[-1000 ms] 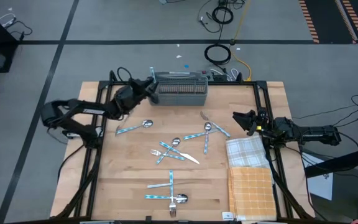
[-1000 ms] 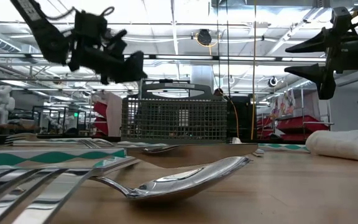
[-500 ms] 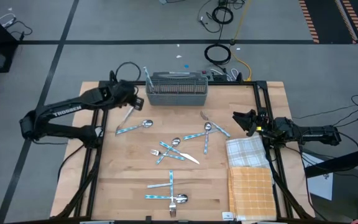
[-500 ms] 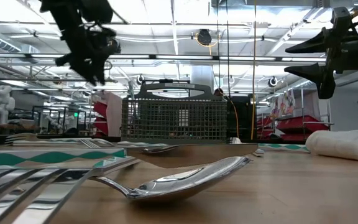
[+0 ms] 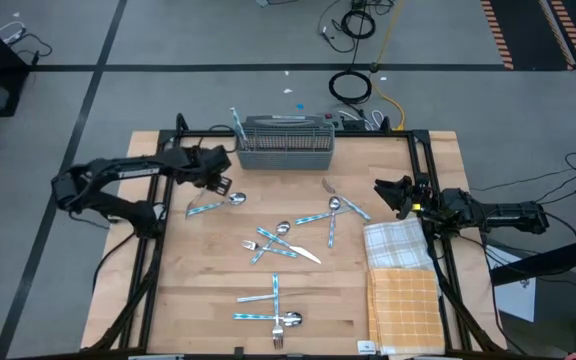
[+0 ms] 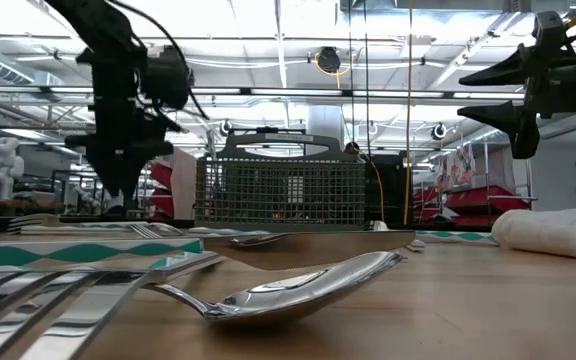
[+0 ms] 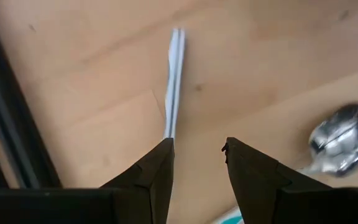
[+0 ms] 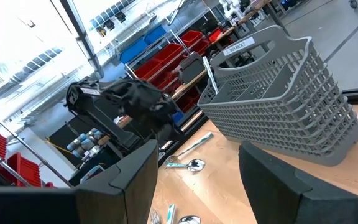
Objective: Sort silverware
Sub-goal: Put the fork into the middle left section of the utensil holder
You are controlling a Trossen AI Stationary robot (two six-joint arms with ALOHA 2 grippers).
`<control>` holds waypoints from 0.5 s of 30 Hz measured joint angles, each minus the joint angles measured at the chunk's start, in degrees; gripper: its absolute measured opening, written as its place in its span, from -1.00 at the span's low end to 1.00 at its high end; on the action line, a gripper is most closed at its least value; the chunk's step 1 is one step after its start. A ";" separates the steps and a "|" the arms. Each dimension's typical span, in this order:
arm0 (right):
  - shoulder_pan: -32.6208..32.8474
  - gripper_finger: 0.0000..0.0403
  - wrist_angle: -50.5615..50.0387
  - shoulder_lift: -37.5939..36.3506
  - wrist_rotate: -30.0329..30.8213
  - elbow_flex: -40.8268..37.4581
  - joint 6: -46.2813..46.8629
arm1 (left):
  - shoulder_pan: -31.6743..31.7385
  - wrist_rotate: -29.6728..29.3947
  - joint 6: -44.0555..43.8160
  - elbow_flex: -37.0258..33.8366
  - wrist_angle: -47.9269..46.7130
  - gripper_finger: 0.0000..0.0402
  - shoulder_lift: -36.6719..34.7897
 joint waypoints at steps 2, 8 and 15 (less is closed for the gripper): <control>0.02 0.04 0.00 0.00 0.00 0.00 -0.02 | 0.26 1.15 0.20 -0.46 0.04 -0.24 1.54; 0.02 0.04 -0.02 0.00 0.04 0.00 -0.24 | 0.33 1.37 1.49 -1.80 -0.31 -0.24 2.77; 0.01 0.04 -0.02 0.00 0.05 0.00 -0.24 | 2.01 1.39 3.04 -4.46 2.54 -0.24 2.83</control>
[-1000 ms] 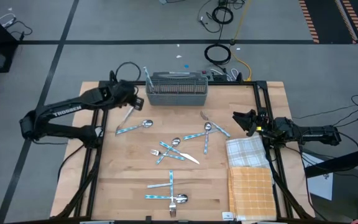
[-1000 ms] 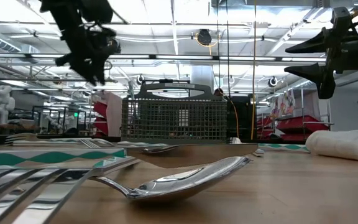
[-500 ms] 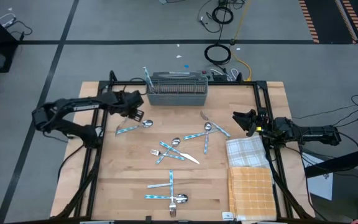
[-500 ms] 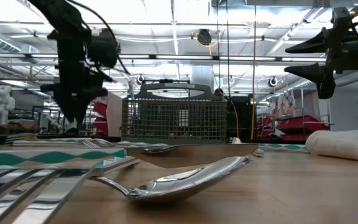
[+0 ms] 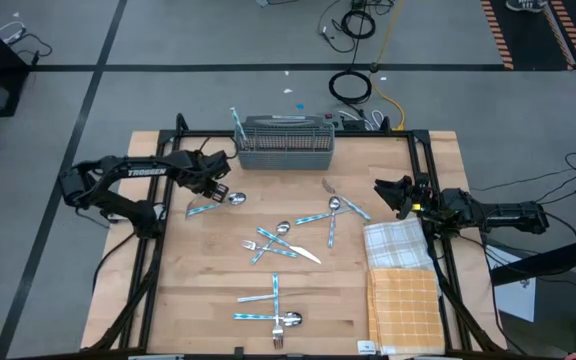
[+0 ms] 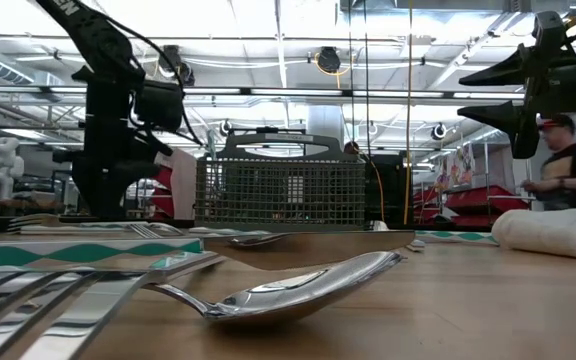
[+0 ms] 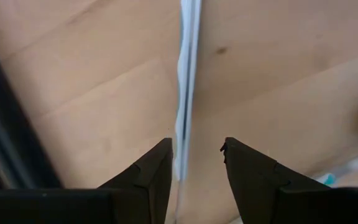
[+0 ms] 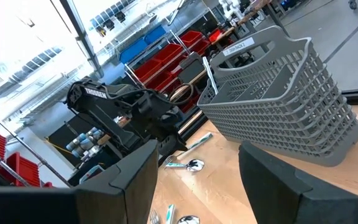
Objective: Sort silverware
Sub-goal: Put the fork into the middle left section of the utensil holder
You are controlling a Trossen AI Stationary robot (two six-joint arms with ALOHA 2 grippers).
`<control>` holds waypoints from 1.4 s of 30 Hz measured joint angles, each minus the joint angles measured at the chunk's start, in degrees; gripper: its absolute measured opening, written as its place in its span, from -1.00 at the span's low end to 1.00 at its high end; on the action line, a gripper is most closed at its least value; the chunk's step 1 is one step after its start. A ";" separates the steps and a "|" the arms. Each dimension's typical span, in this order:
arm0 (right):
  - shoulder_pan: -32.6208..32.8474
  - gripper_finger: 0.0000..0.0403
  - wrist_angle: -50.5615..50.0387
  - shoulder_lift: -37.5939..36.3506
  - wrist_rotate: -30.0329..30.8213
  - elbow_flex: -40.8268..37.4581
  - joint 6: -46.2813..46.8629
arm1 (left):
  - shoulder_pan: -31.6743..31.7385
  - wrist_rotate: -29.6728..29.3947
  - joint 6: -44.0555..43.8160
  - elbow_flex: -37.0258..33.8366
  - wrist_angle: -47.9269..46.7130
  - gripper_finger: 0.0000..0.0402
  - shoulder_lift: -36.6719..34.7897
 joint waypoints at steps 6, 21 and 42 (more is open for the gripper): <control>-0.01 0.04 0.04 0.00 0.02 0.00 0.48 | 3.67 2.71 1.90 -3.81 7.64 -0.31 0.34; -0.01 0.04 0.55 0.02 -0.01 0.00 1.97 | 6.45 7.35 4.43 -3.95 5.85 -0.88 0.98; -0.01 0.04 0.00 0.02 -0.03 0.00 0.02 | 5.89 23.94 -8.53 9.99 2.66 -0.88 -25.23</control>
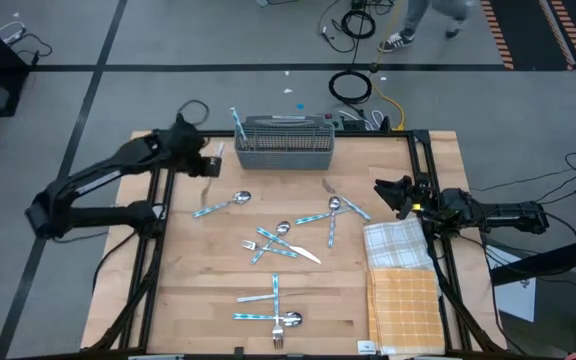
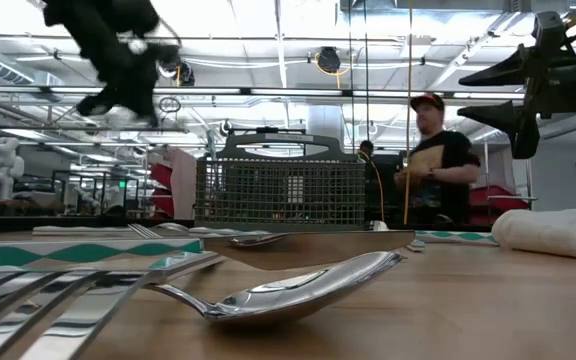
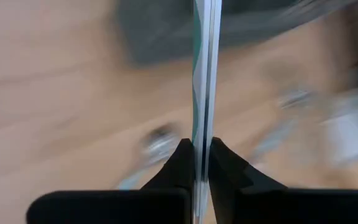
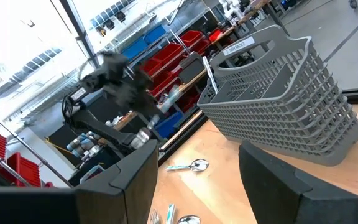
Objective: Sort silverware
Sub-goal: Put the fork into the middle left section of the utensil holder
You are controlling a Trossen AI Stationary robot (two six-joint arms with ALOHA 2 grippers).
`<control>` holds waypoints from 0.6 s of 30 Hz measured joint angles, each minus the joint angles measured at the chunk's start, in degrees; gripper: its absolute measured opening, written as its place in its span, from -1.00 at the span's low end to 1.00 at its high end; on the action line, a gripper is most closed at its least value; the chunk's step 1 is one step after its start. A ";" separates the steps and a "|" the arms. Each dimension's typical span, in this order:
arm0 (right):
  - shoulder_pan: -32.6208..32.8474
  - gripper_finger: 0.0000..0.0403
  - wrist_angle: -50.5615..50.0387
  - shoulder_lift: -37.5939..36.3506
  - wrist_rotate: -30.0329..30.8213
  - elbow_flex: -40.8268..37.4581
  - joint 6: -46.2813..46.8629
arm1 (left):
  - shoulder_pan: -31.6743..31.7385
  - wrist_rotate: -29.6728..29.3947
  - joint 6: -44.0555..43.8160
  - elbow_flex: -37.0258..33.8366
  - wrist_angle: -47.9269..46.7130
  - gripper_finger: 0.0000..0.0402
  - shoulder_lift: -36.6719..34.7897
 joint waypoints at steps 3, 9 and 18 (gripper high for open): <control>0.00 0.04 0.02 0.00 0.00 0.00 -0.82 | -0.97 0.45 -8.92 0.05 15.07 -0.88 -5.44; 0.01 0.04 0.02 0.00 0.02 0.00 -1.51 | -2.16 -2.72 -20.83 0.22 54.92 -0.88 -8.24; 0.01 0.04 0.00 -0.01 0.04 0.00 -2.06 | -6.32 1.97 -5.69 0.20 108.46 -0.88 2.18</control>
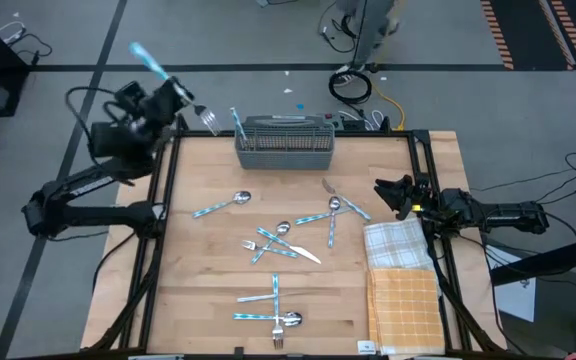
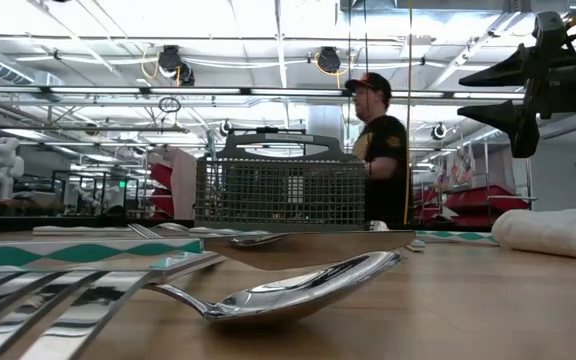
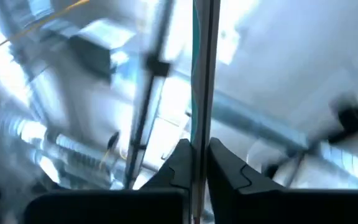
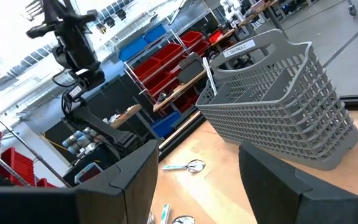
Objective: Sort silverware
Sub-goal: Put the fork into the middle left section of the utensil holder
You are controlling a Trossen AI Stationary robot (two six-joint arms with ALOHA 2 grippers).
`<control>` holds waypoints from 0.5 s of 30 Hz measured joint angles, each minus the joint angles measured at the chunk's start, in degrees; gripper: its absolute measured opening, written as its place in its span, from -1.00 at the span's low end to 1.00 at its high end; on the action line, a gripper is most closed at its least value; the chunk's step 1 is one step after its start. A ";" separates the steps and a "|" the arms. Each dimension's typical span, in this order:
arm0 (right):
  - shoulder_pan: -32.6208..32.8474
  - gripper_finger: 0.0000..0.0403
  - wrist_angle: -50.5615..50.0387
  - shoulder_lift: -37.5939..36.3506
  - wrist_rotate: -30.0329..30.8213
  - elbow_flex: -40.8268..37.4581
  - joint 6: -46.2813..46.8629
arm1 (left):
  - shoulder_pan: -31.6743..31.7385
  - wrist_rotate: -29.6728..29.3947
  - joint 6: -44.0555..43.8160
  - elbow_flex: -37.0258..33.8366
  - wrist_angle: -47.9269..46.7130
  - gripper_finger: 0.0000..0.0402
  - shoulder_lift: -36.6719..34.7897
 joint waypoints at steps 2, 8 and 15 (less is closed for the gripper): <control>-0.01 0.04 0.00 0.01 0.00 0.00 0.05 | -0.09 2.26 10.65 0.00 0.40 -0.88 1.43; 0.02 0.04 0.00 0.00 -0.03 0.00 1.79 | -2.94 -7.62 45.54 0.76 -11.19 -0.88 3.27; -0.01 0.04 0.02 0.01 -0.07 0.01 4.01 | -9.18 -43.52 93.30 11.17 -33.66 -0.88 7.32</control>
